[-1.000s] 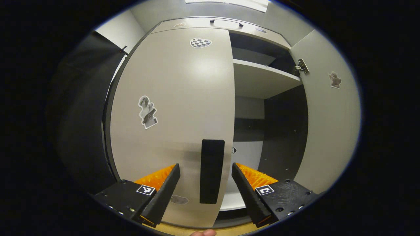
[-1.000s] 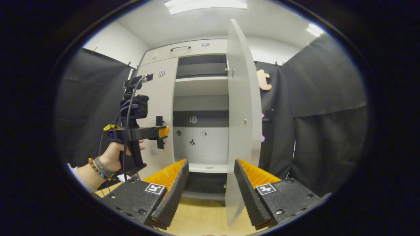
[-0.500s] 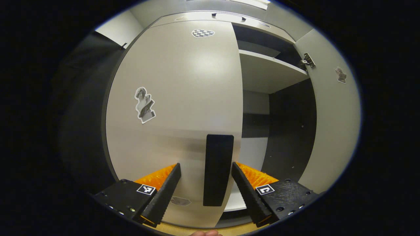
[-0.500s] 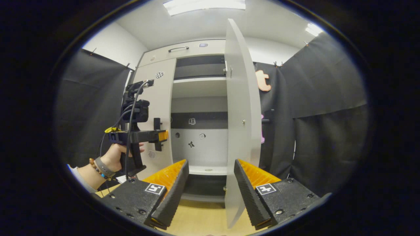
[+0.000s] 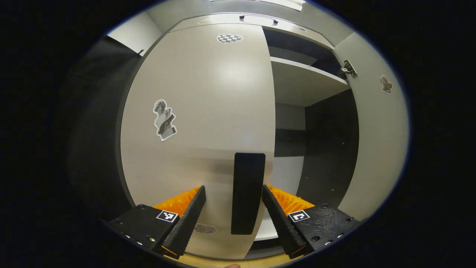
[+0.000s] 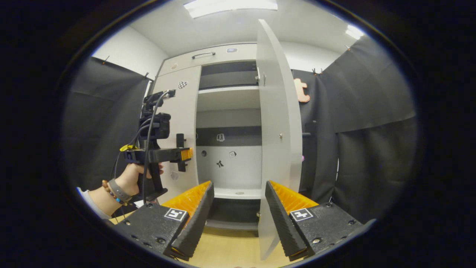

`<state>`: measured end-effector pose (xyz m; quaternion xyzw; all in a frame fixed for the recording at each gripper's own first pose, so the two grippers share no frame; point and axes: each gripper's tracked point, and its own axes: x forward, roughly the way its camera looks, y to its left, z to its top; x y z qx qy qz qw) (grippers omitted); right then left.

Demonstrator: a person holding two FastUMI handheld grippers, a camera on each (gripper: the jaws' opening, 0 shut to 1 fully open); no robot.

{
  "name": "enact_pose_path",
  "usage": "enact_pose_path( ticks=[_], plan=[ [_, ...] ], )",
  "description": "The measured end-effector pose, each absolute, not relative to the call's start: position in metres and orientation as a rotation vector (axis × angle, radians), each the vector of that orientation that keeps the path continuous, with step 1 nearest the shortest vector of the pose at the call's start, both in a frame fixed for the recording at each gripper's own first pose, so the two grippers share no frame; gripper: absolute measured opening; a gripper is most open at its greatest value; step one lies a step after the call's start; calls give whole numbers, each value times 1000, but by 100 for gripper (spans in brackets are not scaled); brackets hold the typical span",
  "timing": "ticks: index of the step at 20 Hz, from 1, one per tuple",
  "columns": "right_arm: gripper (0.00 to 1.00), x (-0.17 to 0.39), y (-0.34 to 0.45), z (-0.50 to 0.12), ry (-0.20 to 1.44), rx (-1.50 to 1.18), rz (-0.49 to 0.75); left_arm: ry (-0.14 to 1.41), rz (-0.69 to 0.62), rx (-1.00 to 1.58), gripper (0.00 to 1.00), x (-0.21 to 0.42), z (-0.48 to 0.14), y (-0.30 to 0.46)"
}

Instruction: Open the right door of the double-door shoe cabinet with the right hand, and open the left door with the left hand.

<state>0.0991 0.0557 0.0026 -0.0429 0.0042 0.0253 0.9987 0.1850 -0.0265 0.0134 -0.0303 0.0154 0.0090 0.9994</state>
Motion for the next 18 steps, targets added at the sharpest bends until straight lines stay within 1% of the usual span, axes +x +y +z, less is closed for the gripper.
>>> enact_pose_path(
  ticks=[1, 2, 3, 4, 5, 8, 9, 10, 12, 18],
  plan=[
    [87, 99, 56, 3, 7, -88, 51, 40, 15, -75, 90, 184, 11, -25],
    [87, 100, 56, 3, 7, -91, 52, 38, 11, -88, 78, 181, 13, -27],
    [87, 99, 55, 3, 8, -93, 52, 39, 10, -75, 70, 185, 12, -30],
    [87, 100, 57, 2, 10, -95, 55, 44, -1, -69, 56, 185, 10, -34],
    [87, 99, 57, 2, 10, -97, 58, 39, 0, -45, 50, 181, 9, -39],
    [87, 98, 55, 1, 9, -101, 55, 19, 28, -29, 23, 188, 12, -39],
    [87, 97, 54, 1, 7, -102, 54, 22, 25, -40, 23, 192, 11, -38],
    [87, 98, 53, 2, 5, -103, 52, 19, 21, -39, 14, 187, 13, -39],
    [87, 98, 54, 2, 5, -102, 50, 25, 7, -21, 8, 186, 13, -39],
    [87, 95, 58, -2, 12, -101, 56, 22, 10, -15, 8, 186, 12, -39]
  ],
)
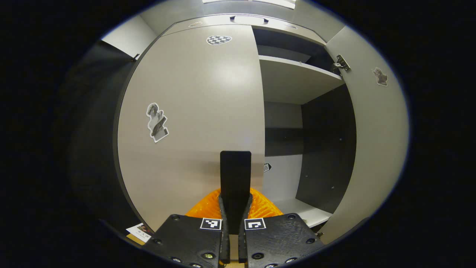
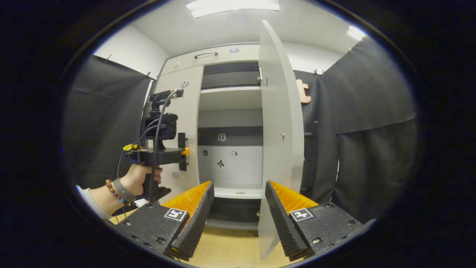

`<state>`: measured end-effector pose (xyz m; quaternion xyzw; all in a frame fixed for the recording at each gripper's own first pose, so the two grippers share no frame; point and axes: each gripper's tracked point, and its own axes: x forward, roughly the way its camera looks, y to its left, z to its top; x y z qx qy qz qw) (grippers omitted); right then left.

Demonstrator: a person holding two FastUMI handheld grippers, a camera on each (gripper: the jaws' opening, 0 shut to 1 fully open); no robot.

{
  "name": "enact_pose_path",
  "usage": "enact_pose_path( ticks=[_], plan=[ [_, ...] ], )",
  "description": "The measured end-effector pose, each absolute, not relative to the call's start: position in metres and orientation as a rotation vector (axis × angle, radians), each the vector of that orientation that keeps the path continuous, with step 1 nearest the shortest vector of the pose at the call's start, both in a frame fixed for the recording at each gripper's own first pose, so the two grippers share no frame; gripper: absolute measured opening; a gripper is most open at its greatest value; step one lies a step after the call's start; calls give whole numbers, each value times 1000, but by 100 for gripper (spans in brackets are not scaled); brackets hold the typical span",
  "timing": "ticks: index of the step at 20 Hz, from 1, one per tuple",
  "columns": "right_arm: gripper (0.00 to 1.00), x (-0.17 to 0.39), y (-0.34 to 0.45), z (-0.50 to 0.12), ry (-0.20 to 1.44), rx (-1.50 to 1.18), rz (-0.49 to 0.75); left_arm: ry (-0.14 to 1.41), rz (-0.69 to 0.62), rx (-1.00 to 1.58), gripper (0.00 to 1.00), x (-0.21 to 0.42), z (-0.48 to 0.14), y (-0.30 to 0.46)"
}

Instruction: Open the right door of the double-door shoe cabinet with the right hand, and open the left door with the left hand.

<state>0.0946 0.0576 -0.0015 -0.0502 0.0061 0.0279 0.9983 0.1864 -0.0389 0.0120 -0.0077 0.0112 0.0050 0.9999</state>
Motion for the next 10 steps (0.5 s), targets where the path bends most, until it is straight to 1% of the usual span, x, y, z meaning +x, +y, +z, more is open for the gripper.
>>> enact_pose_path(
  ticks=[5, 10],
  plan=[
    [87, 88, 56, -3, 15, -100, 46, 41, 2, -28, 8, 181, 12, -39],
    [86, 84, 56, 2, -7, -98, 40, 39, -19, -29, 8, 157, 17, -39]
  ],
)
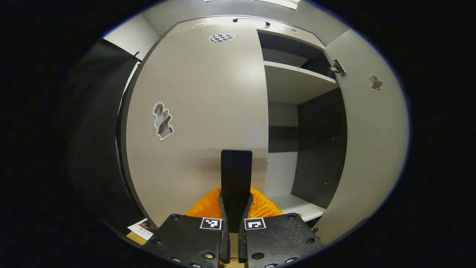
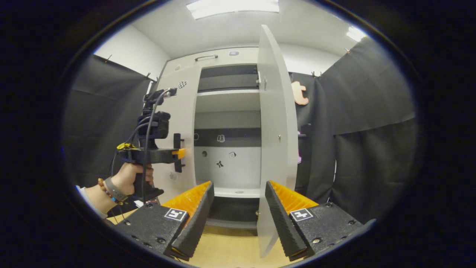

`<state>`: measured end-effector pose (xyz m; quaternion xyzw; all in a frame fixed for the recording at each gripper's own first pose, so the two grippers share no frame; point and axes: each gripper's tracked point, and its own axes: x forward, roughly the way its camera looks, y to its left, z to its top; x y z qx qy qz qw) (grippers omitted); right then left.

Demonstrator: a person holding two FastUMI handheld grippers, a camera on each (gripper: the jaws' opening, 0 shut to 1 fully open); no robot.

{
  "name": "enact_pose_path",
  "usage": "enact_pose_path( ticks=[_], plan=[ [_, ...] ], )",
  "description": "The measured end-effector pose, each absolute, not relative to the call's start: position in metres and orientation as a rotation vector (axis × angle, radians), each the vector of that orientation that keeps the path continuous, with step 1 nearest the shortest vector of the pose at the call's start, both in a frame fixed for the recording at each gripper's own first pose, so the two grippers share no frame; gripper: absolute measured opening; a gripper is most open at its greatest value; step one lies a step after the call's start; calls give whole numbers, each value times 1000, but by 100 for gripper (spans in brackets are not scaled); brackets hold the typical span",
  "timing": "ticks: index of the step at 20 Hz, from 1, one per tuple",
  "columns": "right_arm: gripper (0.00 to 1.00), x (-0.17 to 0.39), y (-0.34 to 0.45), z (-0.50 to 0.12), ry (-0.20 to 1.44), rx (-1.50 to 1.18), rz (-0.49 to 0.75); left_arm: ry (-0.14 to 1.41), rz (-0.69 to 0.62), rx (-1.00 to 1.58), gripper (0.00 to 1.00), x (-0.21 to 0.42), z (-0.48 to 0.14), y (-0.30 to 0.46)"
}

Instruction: Open the right door of the double-door shoe cabinet with the right hand, and open the left door with the left hand.

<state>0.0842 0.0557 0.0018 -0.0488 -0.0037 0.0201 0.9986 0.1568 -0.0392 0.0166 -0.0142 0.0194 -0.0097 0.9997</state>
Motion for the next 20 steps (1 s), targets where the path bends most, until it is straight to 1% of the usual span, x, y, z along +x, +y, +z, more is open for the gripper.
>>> enact_pose_path(
  ticks=[12, 16, 20],
  plan=[
    [87, 77, 70, -5, 8, -84, 55, 24, -43, -34, 8, 110, 18, -25],
    [87, 79, 74, -9, 16, -90, 53, 33, -74, -33, 8, 84, 19, -12],
    [87, 85, 82, -15, 25, -80, 63, 34, -77, -22, 8, 57, 21, 11]
  ],
)
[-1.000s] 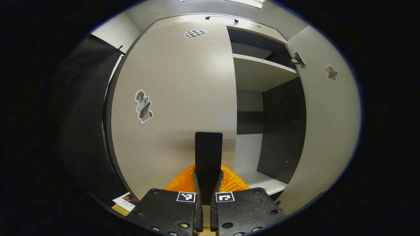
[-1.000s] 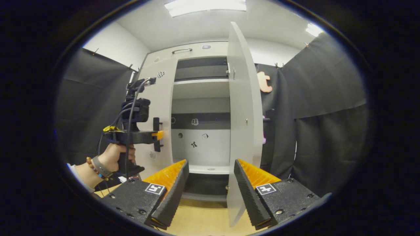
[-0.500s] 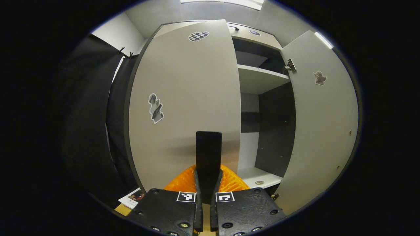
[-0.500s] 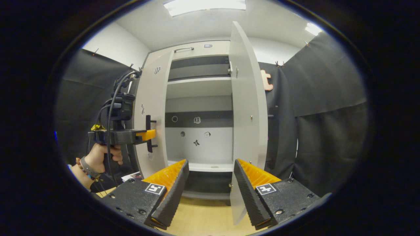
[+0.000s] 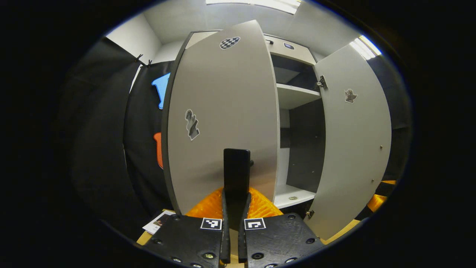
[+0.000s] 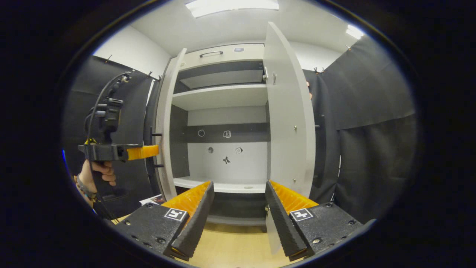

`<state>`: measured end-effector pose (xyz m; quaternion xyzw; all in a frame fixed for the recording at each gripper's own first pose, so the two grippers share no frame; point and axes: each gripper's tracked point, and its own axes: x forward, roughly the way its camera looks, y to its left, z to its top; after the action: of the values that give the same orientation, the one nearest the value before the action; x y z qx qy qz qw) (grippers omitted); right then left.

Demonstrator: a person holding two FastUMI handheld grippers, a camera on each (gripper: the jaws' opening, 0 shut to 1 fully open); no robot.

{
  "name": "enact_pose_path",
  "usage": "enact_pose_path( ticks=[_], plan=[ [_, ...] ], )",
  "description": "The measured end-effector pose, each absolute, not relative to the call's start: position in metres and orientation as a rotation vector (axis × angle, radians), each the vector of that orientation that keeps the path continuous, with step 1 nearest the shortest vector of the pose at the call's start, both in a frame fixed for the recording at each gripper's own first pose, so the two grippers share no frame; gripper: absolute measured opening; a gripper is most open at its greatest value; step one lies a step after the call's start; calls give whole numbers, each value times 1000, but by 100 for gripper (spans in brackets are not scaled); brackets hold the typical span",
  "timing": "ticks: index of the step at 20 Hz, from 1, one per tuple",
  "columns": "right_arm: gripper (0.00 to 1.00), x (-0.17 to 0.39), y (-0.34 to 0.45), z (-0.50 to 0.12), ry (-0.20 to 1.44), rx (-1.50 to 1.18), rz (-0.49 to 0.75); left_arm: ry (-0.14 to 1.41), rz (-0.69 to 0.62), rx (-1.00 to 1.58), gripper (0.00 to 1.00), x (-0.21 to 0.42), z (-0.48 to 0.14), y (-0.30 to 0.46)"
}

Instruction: Open the right door of the double-door shoe cabinet with the right hand, and open the left door with the left hand.

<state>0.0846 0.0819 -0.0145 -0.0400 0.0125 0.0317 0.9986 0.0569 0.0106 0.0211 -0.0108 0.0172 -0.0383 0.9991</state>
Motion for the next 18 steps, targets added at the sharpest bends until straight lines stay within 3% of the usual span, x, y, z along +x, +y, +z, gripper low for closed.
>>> enact_pose_path(
  ticks=[18],
  plan=[
    [87, 101, 100, -15, 10, -77, 77, 73, 84, -20, 6, 2, 4, 120]
  ],
)
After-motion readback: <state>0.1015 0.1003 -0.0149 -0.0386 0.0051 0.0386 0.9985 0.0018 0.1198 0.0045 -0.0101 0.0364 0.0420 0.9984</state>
